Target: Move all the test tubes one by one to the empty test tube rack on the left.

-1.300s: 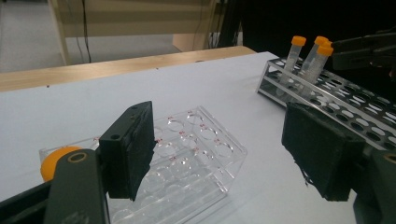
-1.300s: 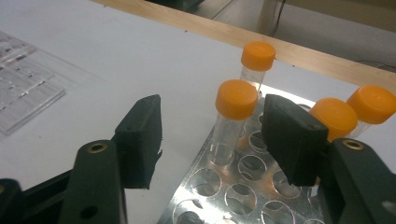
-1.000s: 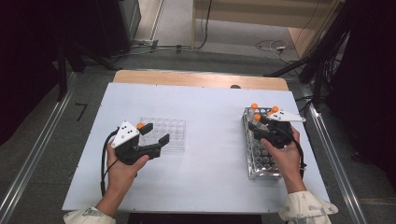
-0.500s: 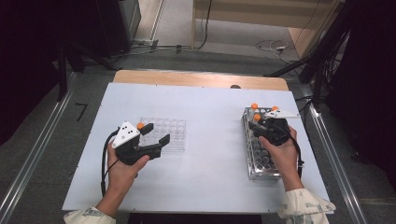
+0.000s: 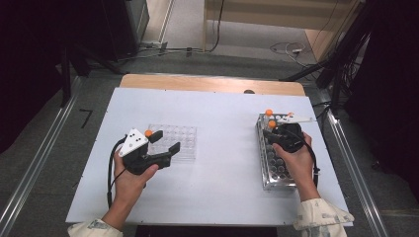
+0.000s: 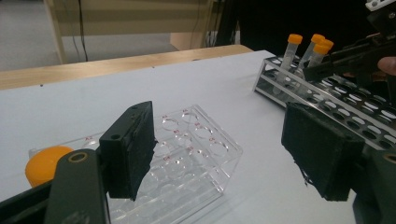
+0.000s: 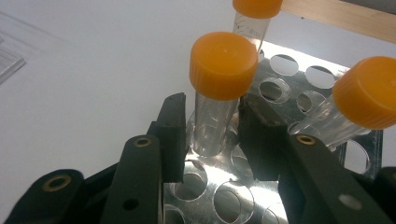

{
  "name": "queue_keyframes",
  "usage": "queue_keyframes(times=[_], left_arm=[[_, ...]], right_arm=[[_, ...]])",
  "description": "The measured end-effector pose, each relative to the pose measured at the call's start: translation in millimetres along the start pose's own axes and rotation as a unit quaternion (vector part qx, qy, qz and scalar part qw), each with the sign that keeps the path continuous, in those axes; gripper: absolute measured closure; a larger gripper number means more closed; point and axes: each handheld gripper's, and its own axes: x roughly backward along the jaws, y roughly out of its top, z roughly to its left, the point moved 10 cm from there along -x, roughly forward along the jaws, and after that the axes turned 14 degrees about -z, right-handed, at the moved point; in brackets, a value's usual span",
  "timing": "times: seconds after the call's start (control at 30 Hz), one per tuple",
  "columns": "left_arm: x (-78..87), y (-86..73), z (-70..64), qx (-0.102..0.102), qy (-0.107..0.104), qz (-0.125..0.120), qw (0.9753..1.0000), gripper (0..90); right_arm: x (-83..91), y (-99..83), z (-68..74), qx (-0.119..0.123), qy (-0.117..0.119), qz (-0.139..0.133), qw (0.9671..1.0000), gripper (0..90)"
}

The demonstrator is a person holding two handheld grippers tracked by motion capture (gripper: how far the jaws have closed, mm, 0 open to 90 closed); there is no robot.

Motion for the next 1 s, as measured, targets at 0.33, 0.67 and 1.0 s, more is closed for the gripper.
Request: queue_keyframes(times=[0.33, 0.67, 1.0], left_arm=[[-0.7, -0.2, -1.8, 0.002, -0.002, -0.001, 1.0000, 26.9], [-0.2, -0.1, -1.3, 0.002, -0.001, 0.000, 1.0000, 27.0], [-0.2, 0.3, -1.4, 0.002, -0.002, -0.002, 1.0000, 26.9]], right_arm=[[-0.4, 0.2, -1.1, -0.001, -0.004, 0.000, 1.0000, 66.6], [0.2, 0.2, 0.0, -0.003, 0.002, -0.001, 1.0000, 71.5], [6.6, 8.2, -1.8, -0.014, 0.006, -0.026, 0.9996, 71.7]])
